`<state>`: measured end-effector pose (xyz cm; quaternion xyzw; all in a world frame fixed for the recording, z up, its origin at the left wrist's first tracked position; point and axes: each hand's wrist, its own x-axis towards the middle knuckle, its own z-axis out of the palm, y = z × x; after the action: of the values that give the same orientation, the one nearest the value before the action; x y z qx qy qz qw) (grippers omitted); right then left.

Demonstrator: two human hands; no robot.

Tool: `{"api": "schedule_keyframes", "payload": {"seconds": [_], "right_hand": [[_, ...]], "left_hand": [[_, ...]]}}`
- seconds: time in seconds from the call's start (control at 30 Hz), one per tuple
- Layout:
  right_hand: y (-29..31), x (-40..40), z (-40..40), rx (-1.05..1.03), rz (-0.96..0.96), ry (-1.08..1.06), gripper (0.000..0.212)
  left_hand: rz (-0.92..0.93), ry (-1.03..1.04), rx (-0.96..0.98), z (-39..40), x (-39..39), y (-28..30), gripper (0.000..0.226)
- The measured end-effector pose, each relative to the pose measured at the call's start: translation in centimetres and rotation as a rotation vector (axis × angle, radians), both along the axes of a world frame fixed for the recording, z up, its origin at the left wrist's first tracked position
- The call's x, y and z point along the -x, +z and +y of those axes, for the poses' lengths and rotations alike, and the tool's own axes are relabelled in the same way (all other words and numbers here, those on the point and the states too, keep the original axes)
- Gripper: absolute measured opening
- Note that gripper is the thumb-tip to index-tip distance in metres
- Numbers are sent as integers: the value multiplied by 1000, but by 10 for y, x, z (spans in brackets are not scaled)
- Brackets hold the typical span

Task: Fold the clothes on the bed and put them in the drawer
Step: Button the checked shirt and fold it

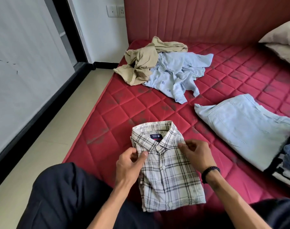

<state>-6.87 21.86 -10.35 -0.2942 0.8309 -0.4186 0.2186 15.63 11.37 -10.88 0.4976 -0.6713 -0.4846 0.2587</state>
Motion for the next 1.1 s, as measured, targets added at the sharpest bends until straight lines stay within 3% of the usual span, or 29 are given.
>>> {"api": "schedule_keyframes", "payload": {"seconds": [0.07, 0.17, 0.3, 0.47, 0.6, 0.7, 0.77, 0.83, 0.9, 1.0, 1.03, 1.1], "right_hand": [[8, -3, 0, 114, 65, -12, 14], [18, -6, -3, 241, 80, -13, 9], [5, -11, -12, 63, 58, -12, 12], [5, -12, -13, -58, 48, -9, 17], [-4, -19, -13, -222, 229, 23, 22], [-6, -32, -14, -293, 364, 6, 20], [-8, -38, -14, -330, 395, 0, 19], [-9, -38, -14, -335, 392, 5, 20], [-10, -34, -13, -308, 360, -8, 23], [-3, -21, -6, -235, 115, -56, 44], [3, -16, -1, -203, -31, -81, 58], [8, -10, 0, -159, -275, -75, 84]], "left_hand": [[78, 37, 72, -3, 2, 2, 27], [125, 106, 83, -4, 5, 2, 36], [21, 238, -135, 10, 5, 4, 34], [-247, 5, -245, 42, -9, 35, 51], [-270, -56, -334, 58, -15, 33, 73], [-177, -16, -435, 64, -11, 35, 38], [-31, 66, -686, 60, -6, 25, 31], [0, 81, -877, 52, -5, 23, 30], [-106, -19, -817, 45, -9, 24, 30], [-478, -25, -234, 40, -17, 14, 30], [-490, 10, -88, 43, -15, 15, 30], [-414, 92, -62, 50, -11, 21, 56]]}}
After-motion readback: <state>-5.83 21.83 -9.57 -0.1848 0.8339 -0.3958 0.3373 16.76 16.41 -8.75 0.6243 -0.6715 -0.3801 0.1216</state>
